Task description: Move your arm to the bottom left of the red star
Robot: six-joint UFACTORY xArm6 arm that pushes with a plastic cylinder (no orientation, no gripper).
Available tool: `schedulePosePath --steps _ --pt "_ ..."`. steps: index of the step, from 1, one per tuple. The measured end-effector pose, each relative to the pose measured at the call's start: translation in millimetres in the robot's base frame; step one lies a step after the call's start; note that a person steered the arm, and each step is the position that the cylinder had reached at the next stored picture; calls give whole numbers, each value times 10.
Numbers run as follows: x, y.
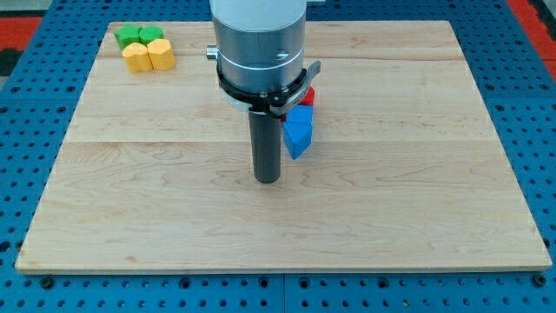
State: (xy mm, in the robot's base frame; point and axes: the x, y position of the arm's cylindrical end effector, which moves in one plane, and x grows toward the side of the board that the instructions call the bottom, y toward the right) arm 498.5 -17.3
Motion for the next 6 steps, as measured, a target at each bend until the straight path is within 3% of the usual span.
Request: schedulePosePath --steps 6 --pt "51 -391"
